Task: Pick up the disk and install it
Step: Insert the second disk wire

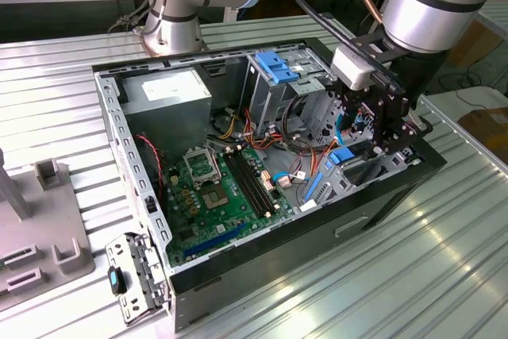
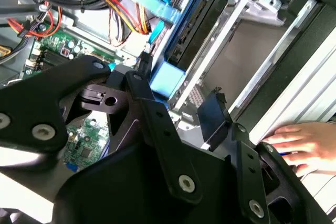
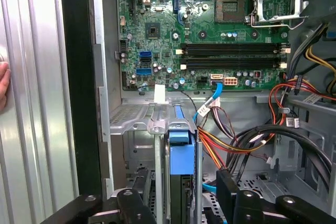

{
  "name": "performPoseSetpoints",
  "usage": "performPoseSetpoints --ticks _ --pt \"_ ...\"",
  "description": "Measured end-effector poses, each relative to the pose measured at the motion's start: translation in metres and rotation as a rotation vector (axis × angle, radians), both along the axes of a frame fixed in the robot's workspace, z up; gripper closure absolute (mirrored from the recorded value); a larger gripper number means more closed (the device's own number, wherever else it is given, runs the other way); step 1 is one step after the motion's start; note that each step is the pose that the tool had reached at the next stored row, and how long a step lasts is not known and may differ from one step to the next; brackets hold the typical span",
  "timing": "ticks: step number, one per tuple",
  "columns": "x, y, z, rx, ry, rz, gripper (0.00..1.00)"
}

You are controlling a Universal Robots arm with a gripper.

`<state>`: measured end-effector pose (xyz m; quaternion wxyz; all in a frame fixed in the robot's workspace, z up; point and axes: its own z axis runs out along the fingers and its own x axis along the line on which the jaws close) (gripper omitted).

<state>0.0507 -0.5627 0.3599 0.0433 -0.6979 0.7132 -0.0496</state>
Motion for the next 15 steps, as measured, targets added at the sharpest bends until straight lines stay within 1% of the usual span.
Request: performPoseSetpoints --ticks 2,4,6,8,9,10,15 --pt "0.0055 0.0000 0.0000 -0.0002 0.0045 0.000 0.38" --pt "0.0101 0.0000 -0.0005 0.0001 0.0104 0.000 0.38" --pt "0.0137 0.0000 -0.0013 0.0001 0.0190 -0.001 0.38" --pt "0.0184 0.0000 -0.0023 0.0001 0.0361 -0.002 0.38" --pt "0.0236 0.0000 -0.0030 0.0002 0.0528 -0.003 0.38" --pt "0.0257 0.0001 -0.0030 0.0001 0.0578 -0.003 0.38" --pt "0.0260 0.0000 -0.0030 0.0001 0.0581 -0.003 0.38"
